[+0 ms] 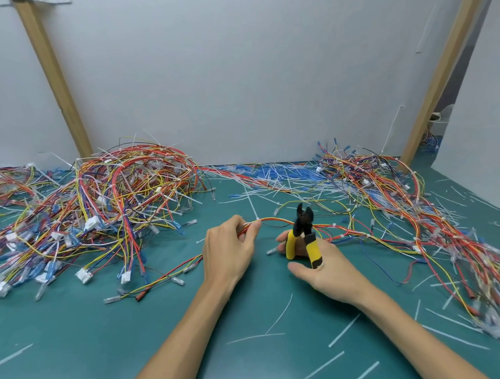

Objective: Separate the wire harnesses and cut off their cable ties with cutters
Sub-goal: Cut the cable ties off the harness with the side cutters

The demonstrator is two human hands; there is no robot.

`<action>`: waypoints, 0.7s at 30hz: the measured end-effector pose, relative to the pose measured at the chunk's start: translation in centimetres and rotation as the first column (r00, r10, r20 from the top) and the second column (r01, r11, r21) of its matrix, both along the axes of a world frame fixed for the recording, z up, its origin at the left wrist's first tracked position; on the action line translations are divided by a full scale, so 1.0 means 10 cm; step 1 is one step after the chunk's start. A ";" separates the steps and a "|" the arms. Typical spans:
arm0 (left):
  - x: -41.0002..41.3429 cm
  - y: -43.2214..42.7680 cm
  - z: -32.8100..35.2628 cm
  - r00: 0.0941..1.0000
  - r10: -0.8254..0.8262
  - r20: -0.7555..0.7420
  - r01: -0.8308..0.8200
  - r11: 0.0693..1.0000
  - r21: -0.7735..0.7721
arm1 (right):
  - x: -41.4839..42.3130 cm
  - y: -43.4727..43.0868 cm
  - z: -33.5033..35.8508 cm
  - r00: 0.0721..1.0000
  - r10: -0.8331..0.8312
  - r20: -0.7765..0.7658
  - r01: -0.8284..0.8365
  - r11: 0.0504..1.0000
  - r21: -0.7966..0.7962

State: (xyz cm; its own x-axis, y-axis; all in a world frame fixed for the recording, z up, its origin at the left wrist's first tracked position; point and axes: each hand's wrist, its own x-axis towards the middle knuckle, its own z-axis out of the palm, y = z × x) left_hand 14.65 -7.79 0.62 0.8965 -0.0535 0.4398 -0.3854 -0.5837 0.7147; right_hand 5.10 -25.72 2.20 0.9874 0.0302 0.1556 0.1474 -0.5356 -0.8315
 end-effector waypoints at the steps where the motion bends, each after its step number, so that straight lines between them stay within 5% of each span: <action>1: 0.00 0.01 0.01 1.000 0.014 -0.014 -0.014 1.000 0.021 | 0.00 0.03 0.00 1.000 -0.025 0.017 0.025 1.000 0.001; 8: 0.01 0.04 0.03 0.997 -0.057 -0.059 0.054 0.997 -0.056 | -0.05 -0.08 0.10 0.945 -0.194 0.264 0.232 0.965 -0.123; 12: -0.03 0.00 0.07 0.995 -0.102 -0.016 0.096 0.970 -0.221 | -0.09 -0.21 0.28 0.858 -0.272 0.435 0.427 0.850 -0.310; 21: -0.17 -0.08 0.17 0.990 -0.061 0.124 0.087 0.972 -0.219 | 0.01 -0.40 0.17 0.795 -0.467 0.387 0.605 0.643 -0.469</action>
State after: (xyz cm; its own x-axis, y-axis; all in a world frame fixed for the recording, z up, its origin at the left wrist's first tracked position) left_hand 12.93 -8.59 2.35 0.8363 -0.0067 0.5483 -0.5091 -0.3809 0.7718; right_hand 5.16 -29.74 3.92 0.7991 -0.3468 0.4912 -0.1820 -0.9181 -0.3522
